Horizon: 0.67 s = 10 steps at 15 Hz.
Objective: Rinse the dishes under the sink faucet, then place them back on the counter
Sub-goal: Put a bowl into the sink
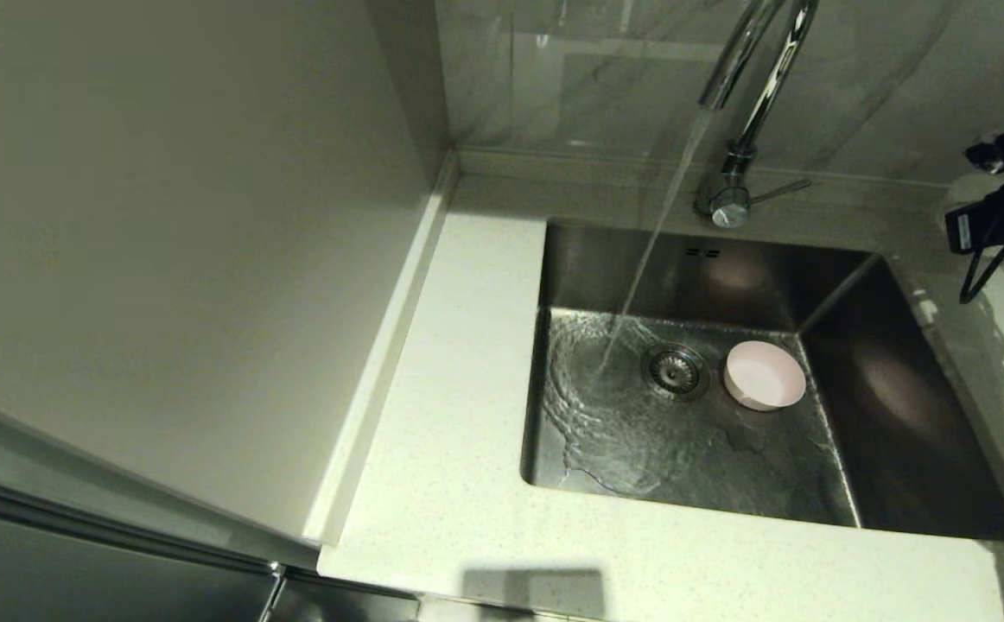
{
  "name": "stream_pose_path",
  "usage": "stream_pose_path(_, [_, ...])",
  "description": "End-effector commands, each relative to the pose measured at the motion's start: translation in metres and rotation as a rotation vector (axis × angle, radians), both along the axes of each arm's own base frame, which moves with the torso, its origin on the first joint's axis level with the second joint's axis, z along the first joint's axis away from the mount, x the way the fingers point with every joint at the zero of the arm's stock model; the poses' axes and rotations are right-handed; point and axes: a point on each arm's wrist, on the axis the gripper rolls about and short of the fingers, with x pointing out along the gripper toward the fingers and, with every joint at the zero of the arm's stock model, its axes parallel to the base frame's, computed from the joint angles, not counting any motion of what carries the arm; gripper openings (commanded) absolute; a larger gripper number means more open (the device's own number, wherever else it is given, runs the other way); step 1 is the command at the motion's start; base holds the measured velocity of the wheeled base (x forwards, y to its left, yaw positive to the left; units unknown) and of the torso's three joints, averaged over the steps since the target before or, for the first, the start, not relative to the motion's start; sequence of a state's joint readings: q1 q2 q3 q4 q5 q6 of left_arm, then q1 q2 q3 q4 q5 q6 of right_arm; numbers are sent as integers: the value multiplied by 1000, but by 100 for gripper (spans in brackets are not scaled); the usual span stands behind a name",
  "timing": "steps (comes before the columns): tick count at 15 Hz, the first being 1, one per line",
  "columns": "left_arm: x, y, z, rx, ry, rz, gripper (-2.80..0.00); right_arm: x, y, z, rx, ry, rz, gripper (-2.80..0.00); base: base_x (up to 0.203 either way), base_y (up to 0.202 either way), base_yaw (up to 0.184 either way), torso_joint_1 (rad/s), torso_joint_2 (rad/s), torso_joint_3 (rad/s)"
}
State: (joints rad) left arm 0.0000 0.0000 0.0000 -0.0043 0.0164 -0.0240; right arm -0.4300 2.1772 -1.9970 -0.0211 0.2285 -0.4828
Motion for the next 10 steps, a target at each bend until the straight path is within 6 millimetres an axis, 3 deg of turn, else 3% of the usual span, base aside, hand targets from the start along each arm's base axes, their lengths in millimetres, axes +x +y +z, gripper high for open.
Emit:
stream_pose_path(1, [0, 0, 0, -1, -2, 0, -280, -15, 7, 12, 28, 39, 52, -280, 0, 0, 0, 0, 0, 0])
stream_pose_path(4, [0, 0, 0, -1, -2, 0, -280, -36, 28, 16, 117, 173, 161, -280, 0, 0, 0, 0, 0, 0])
stream_pose_path(10, [0, 0, 0, -1, -2, 0, -280, -38, 148, -19, 184, 397, 391, -280, 0, 0, 0, 0, 0, 0])
